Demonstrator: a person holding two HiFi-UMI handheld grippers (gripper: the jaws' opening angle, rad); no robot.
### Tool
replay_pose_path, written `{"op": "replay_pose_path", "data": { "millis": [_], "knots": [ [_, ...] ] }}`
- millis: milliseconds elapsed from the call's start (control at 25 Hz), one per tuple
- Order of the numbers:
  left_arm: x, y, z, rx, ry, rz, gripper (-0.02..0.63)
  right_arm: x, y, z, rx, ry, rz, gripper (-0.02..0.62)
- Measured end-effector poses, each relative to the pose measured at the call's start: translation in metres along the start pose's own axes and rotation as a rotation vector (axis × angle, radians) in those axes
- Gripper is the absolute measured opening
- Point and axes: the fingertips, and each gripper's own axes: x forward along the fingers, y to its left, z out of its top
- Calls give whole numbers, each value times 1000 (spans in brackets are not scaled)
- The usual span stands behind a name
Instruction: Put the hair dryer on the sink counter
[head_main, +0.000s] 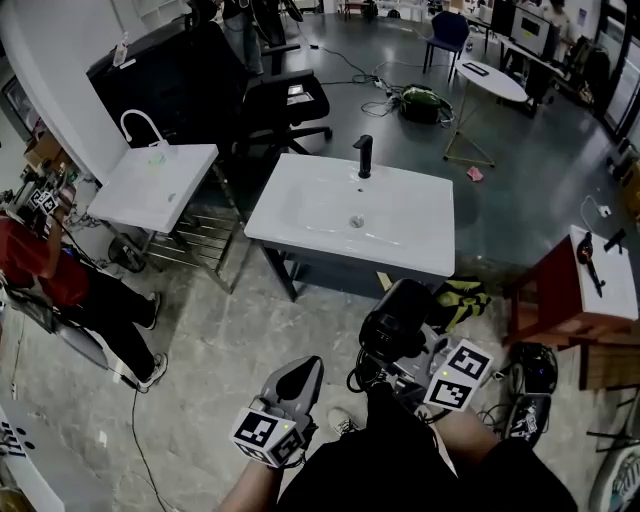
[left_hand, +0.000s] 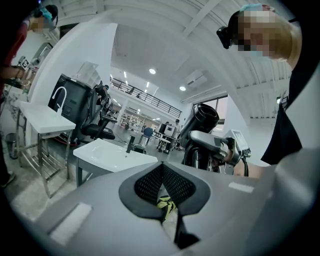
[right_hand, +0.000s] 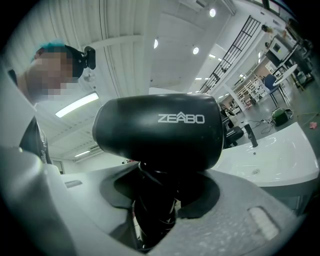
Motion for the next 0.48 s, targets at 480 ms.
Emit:
{"op": "replay_pose_path", "data": {
  "millis": [480],
  "knots": [
    [26, 22, 13, 4, -5, 80, 3, 24, -48, 20, 15, 4, 31, 189]
  ]
}}
